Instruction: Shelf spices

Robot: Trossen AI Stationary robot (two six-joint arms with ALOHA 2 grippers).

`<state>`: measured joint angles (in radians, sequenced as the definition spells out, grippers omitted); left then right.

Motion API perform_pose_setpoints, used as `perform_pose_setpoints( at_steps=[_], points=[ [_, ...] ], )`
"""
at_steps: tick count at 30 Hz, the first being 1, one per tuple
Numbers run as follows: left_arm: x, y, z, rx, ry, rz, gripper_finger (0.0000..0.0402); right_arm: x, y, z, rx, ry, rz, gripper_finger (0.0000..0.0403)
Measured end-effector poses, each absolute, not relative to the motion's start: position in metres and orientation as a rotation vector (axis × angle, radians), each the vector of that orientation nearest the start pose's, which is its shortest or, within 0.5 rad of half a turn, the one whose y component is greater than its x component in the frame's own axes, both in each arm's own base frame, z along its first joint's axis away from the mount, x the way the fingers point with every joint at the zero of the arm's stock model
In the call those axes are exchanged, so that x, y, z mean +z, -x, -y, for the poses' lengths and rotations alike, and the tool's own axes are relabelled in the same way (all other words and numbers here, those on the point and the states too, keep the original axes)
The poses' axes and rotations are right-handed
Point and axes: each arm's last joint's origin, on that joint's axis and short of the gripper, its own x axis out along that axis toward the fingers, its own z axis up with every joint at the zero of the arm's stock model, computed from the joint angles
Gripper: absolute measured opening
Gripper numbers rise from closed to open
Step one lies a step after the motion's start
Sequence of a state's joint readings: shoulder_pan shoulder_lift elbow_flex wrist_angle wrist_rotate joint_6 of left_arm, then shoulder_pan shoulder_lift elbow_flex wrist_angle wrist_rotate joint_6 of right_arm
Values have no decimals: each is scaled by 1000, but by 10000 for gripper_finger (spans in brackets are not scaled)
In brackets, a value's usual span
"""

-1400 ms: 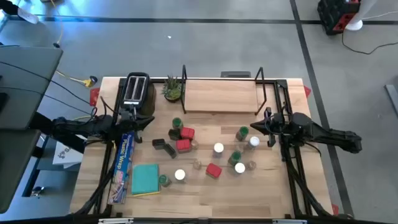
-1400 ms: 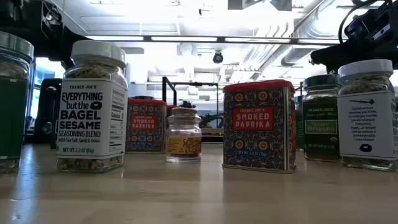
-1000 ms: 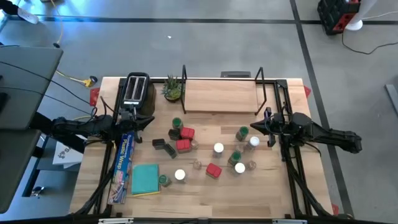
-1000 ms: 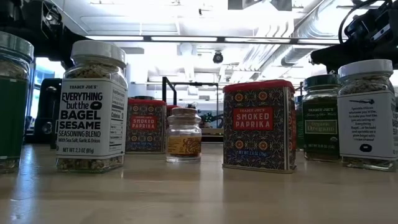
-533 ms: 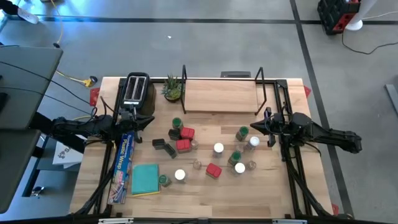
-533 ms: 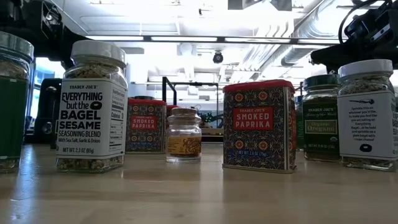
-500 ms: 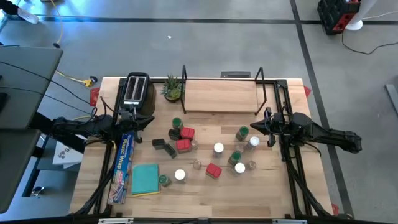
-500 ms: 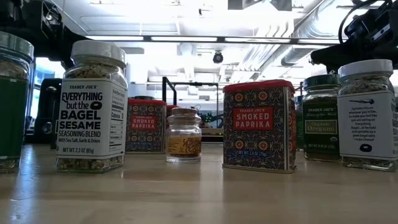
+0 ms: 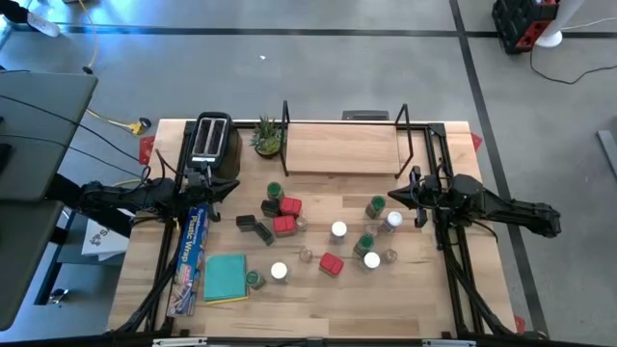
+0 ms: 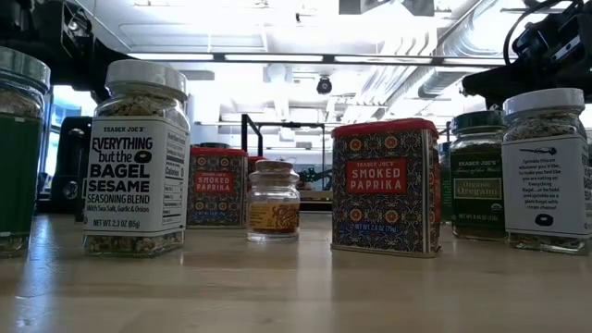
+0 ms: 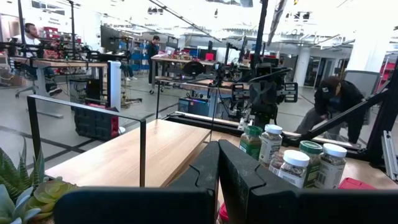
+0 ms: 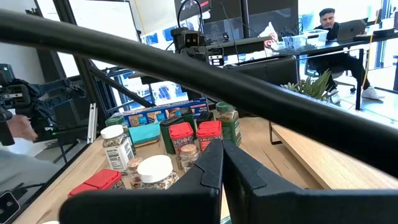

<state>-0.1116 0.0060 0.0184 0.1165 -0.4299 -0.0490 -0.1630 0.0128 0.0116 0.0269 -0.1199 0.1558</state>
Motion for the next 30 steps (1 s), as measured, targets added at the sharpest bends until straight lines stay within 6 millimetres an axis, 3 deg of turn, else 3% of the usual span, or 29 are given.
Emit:
perform_pose_setpoints(
  at_steps=[6,19,25,30],
  points=[
    [180,-94,-2,309,143,142,7,169,-97,12,-41,-152,29,0],
    [182,-94,-1,240,625,225,7,169,-97,12,-41,-152,29,0],
    [199,-91,10,4,548,331,7,169,-97,12,-41,-152,29,0],
    [207,-89,13,55,477,364,7,169,-97,12,-41,-152,28,0]
  ],
)
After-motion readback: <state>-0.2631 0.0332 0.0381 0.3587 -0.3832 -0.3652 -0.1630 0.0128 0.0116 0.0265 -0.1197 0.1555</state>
